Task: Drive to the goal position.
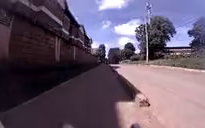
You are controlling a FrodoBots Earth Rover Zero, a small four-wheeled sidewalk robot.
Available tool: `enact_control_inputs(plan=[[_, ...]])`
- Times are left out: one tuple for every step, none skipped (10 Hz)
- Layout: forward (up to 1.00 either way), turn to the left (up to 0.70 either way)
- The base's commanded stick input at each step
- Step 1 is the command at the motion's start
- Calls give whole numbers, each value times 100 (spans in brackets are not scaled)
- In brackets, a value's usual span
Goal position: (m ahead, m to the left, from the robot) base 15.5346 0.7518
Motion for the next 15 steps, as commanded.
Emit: enact_control_inputs(plan=[[100, -27], [100, -26], [100, -10], [100, 0], [100, 0], [100, 0], [100, 0], [100, 0], [100, 0], [100, 0], [100, 0], [100, 0], [100, 0], [100, 0], [100, 0]])
